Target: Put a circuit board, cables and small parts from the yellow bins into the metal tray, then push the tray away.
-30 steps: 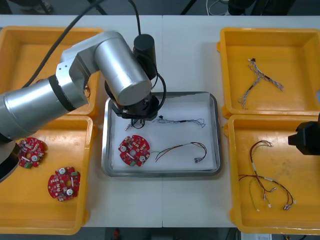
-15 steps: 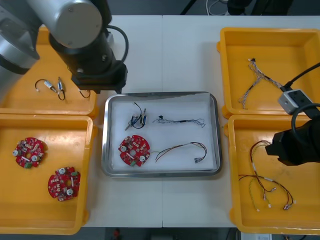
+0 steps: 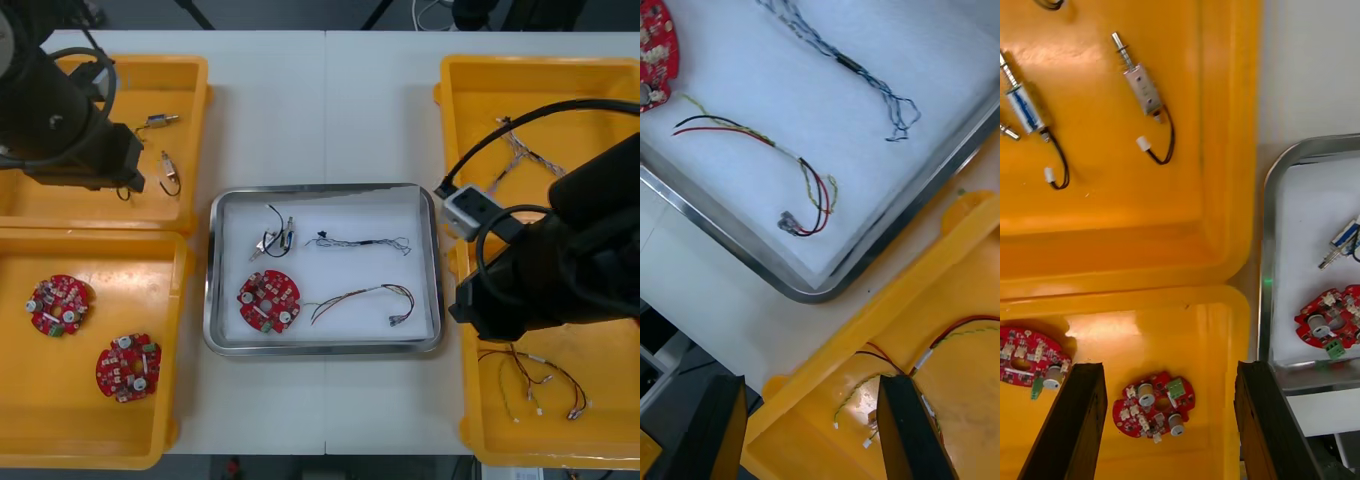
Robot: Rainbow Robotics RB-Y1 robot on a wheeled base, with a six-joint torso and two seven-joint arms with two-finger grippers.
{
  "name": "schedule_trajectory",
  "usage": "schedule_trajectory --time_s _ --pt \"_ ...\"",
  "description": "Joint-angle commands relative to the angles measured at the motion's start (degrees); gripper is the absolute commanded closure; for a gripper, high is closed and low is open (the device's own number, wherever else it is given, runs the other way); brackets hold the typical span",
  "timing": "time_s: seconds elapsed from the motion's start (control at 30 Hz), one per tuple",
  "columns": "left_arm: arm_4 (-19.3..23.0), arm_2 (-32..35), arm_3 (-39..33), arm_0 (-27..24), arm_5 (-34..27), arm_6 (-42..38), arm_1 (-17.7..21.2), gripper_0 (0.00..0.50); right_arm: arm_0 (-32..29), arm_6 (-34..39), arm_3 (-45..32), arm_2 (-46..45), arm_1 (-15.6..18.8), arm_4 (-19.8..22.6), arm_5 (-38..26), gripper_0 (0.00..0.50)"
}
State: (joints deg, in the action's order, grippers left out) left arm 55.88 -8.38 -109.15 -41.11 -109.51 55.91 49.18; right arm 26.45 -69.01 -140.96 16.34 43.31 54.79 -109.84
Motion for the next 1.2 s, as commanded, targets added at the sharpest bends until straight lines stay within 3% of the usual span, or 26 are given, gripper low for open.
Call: schedule_trajectory --time_s 0.03,0.27,0.43,0.83,1.2 --pt "1.3 7.9 -4.2 6.7 -0.5 3.8 3.8 0.000 6.9 -0.8 -0.9 10.0 0.1 -3.6 -0.2 0.000" --pt "2.4 15.7 -6.4 14.1 -0.5 10.1 5.3 0.000 13.9 -2.6 3.1 20.8 -3.1 -6.8 -0.2 0.000" --pt "2.9 20.9 -8.1 19.5 -0.5 14.0 5.5 0.000 17.3 -9.5 7.4 26.6 -7.4 -10.9 1.6 0.000" --pt "3.2 27.7 -9.2 26.3 -0.5 18.6 5.5 0.000 23.1 -21.8 17.6 36.5 -14.6 -15.9 9.5 0.000" --pt "3.2 28.9 -9.9 28.7 -0.5 19.4 5.4 0.000 23.2 -26.6 20.6 45.5 -15.3 -19.6 15.8 0.000"
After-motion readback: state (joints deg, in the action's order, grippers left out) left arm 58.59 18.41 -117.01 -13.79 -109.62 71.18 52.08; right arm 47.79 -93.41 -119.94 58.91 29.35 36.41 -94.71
